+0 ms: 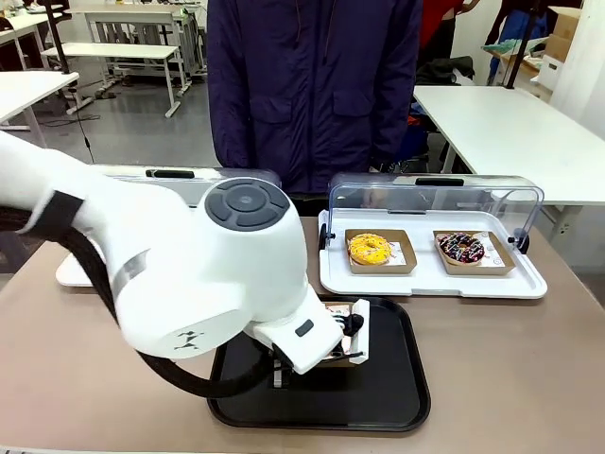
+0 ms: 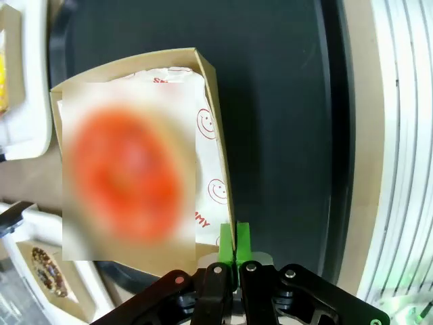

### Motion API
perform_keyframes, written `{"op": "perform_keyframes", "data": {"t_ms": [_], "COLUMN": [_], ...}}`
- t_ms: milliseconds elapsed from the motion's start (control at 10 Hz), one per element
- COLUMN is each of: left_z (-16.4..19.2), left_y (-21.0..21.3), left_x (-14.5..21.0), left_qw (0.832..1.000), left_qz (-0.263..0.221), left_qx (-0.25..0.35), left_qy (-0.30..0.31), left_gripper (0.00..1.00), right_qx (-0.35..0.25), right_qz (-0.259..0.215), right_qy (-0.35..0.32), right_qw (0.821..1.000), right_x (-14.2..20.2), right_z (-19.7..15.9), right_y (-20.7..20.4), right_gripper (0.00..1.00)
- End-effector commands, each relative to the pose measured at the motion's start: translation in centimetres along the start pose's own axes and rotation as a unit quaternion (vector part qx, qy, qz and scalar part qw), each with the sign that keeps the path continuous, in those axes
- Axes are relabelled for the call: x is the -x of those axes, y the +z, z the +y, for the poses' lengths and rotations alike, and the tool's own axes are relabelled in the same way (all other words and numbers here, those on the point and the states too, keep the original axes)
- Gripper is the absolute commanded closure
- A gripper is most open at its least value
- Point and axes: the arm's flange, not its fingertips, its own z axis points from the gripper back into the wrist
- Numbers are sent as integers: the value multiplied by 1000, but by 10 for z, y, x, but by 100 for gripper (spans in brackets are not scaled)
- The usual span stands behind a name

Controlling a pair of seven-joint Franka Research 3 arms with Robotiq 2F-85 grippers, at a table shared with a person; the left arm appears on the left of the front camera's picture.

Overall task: Move the first donut from the left to the tray.
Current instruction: Pick up the Paper togo box containing the Donut indicated by the person and place it on the Handle tray.

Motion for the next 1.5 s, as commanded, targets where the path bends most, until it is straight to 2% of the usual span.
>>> {"op": "perform_keyframes", "data": {"t_ms": [0,300,400,500,600,700,900,1000,1100,1300,1400], "left_z": [8,14,14,14,14,17,27,34,39,45,49], "left_y": [-21,-33,-31,-27,-20,-7,31,54,70,88,87], "left_x": [-18,-23,-23,-23,-21,-17,1,15,26,43,49], "left_qw": [1000,999,999,999,999,999,1000,1000,1000,999,999], "left_qz": [20,33,35,36,35,30,19,8,-12,-38,-33], "left_qx": [5,27,28,20,15,6,-15,-17,-16,-20,-7], "left_qy": [-3,-15,-16,-22,-22,-15,5,7,10,13,7], "left_gripper": [99,99,87,42,30,0,0,8,0,0,0], "right_qx": [1,1,1,1,1,1,1,1,1,1,1], "right_qz": [-18,-18,-18,-18,-18,-18,-18,-18,-18,-18,-18], "right_qy": [11,11,11,11,11,11,11,11,11,11,11], "right_qw": [1000,1000,1000,1000,1000,1000,1000,1000,1000,1000,1000], "right_x": [1,1,1,1,1,1,1,1,1,1,1], "right_z": [0,0,0,0,0,0,0,0,0,0,0], "right_y": [-3,-3,-3,-3,-3,-3,-3,-3,-3,-3,-3], "right_gripper": [0,0,0,0,0,0,0,0,0,0,0]}}
